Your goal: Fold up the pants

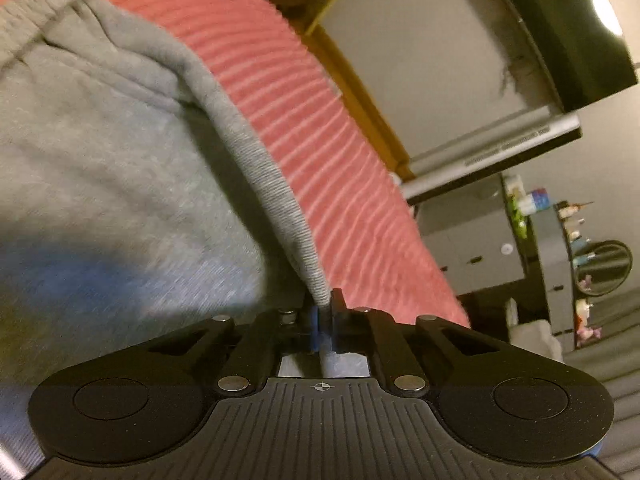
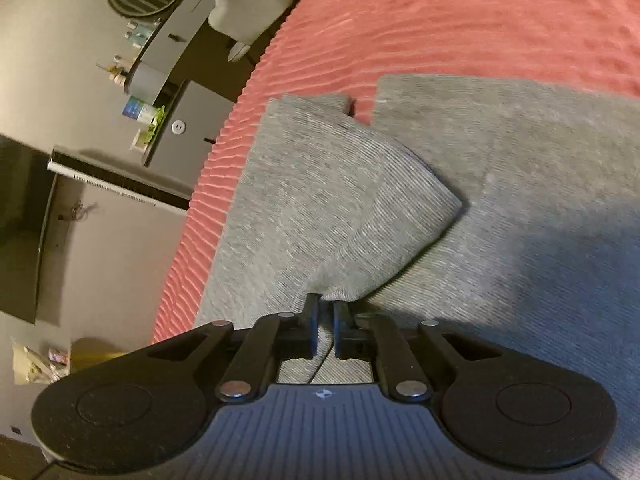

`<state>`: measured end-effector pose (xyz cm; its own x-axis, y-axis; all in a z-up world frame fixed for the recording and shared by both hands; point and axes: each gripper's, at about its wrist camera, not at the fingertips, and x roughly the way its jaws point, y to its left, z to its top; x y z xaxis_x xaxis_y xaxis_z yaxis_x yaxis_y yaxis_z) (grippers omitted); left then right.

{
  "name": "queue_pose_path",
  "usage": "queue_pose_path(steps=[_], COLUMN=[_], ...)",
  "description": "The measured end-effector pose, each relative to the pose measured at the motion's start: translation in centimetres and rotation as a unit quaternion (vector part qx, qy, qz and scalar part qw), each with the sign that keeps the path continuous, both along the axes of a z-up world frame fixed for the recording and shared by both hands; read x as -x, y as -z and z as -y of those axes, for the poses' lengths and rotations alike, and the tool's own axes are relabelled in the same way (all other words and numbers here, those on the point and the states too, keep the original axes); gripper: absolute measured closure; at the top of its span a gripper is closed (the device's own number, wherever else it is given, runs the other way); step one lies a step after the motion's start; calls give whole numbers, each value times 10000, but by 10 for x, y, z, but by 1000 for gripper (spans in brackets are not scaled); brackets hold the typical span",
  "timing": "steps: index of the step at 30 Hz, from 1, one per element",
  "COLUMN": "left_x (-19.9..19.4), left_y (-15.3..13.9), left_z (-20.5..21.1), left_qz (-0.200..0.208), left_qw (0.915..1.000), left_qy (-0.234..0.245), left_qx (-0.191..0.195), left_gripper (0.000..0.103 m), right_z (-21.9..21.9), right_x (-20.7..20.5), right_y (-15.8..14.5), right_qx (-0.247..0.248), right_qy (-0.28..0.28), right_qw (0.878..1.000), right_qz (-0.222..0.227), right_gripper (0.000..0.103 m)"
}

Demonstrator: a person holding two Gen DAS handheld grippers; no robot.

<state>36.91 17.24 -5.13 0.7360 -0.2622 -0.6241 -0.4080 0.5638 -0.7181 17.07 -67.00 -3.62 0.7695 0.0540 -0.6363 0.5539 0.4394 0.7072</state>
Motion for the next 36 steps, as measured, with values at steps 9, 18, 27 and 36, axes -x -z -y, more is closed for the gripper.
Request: queue_pose_path(steps=[9, 18, 27, 36], left_x=[153, 299, 311, 330], left_y=[-97, -34, -25, -6], left_z=[6, 23, 31, 16], left_qz=[1191, 182, 202, 83], left_qw=[9917, 9998, 9937, 9928], left_qy=[458, 17, -708, -1034], left_qx=[-183, -88, -844, -601], left_gripper=[96, 96, 43, 36], right_z=[18, 49, 21, 14], right_x=[58, 171, 172, 170], right_y=[-71, -68, -14, 10], right_qx=[241, 402, -352, -695], right_qy=[-93, 354, -394, -266], right_qw=[9979, 9977, 9986, 9972], right_qz=[589, 426, 6, -22], right_gripper=[101, 103, 79, 76])
